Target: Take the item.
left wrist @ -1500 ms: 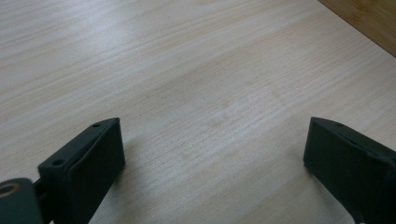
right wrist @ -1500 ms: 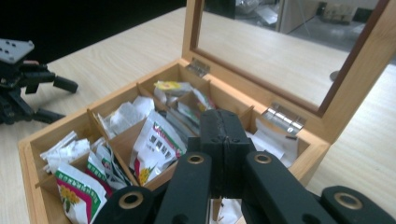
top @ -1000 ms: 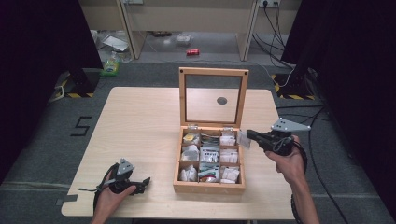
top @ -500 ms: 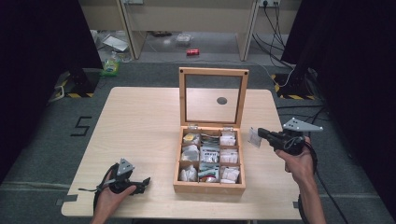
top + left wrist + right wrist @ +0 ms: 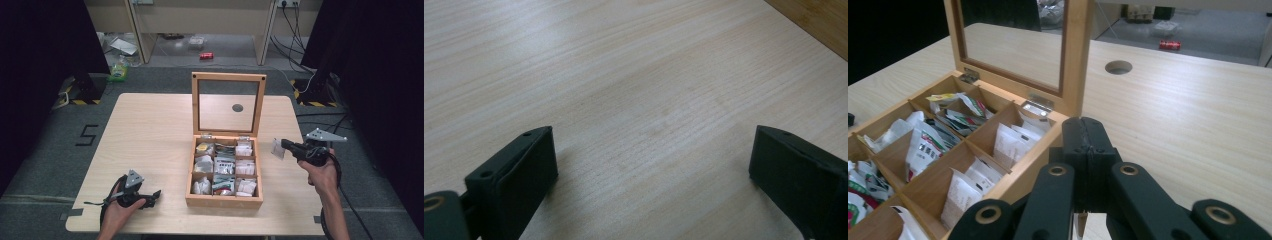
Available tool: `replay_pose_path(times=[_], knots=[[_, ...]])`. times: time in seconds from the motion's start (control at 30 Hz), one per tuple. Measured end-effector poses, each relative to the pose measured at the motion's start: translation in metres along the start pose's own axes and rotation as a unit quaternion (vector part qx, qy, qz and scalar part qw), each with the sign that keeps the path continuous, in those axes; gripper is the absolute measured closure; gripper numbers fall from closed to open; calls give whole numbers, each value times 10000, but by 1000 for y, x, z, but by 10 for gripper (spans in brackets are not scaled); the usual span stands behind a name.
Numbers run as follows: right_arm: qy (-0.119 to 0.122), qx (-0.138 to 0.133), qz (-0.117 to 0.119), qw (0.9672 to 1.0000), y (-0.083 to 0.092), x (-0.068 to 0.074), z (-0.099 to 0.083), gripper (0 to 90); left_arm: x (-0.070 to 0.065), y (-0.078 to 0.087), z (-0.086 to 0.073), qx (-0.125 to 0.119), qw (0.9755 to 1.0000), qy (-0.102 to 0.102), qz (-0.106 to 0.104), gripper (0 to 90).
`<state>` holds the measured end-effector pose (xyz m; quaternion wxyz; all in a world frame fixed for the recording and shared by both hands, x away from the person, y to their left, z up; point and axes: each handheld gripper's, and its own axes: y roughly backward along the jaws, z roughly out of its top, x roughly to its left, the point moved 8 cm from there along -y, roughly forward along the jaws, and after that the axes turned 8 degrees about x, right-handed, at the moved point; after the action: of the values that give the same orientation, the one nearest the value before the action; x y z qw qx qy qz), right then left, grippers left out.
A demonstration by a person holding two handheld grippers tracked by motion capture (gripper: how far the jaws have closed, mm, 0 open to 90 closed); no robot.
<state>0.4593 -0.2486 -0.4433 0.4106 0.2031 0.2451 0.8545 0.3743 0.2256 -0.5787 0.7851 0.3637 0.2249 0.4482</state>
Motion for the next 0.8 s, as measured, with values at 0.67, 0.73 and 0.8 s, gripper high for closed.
replay_pose_path(times=[0.67,0.73,0.8], knots=[[-317,319,-127,9989,-24,-25,-30,900,0,0,0,5,10000,-2,0,45],[-330,353,-110,9988,-26,-26,-33,900,0,0,0,4,10000,-1,-1,45],[-359,376,-80,9986,-28,-26,-35,900,0,0,0,5,10000,-1,0,45]])
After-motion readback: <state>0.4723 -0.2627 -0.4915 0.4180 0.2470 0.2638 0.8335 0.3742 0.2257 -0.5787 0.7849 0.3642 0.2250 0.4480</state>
